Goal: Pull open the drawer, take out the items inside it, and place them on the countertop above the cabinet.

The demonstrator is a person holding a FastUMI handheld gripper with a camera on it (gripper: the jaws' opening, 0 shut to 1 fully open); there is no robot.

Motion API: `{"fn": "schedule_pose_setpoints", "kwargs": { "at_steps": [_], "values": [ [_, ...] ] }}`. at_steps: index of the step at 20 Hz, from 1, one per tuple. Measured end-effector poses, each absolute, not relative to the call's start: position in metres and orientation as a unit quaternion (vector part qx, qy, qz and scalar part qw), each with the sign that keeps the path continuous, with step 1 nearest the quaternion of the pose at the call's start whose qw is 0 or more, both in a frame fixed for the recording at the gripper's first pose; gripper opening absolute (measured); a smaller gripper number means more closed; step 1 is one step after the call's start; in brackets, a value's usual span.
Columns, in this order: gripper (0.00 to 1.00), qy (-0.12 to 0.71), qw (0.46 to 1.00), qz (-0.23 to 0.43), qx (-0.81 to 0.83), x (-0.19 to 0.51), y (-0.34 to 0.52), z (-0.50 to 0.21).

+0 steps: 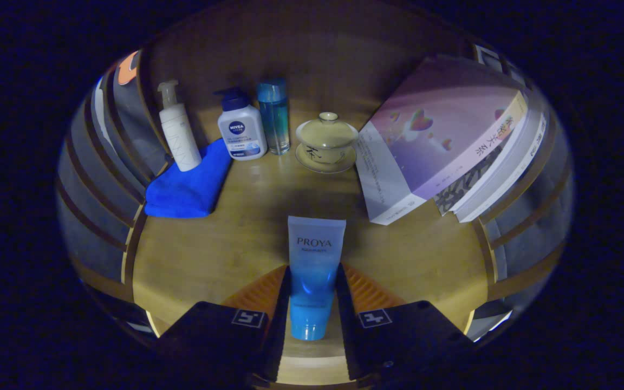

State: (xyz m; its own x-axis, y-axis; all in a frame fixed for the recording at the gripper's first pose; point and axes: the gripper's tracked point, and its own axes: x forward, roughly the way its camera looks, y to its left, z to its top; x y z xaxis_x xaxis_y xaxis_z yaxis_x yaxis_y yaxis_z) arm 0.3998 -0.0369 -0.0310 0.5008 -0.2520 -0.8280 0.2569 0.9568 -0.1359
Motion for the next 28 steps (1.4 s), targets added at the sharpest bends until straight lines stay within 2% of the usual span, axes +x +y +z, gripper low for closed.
{"fn": "schedule_pose_setpoints", "kwargs": {
  "at_steps": [11, 16, 25, 27, 28],
  "values": [
    [0.57, 0.437, 0.893, -0.111, -0.001, 0.38, -0.017, -0.002],
    [0.65, 0.424, 0.902, -0.079, -0.007, 0.343, -0.002, 0.011],
    [0.67, 0.359, 0.933, -0.02, -0.007, 0.264, 0.043, 0.068],
    [0.74, 0.34, 0.94, -0.012, -0.015, 0.247, 0.051, 0.078],
    [0.74, 0.331, 0.943, -0.013, -0.02, 0.24, 0.052, 0.081]
  ]
}}
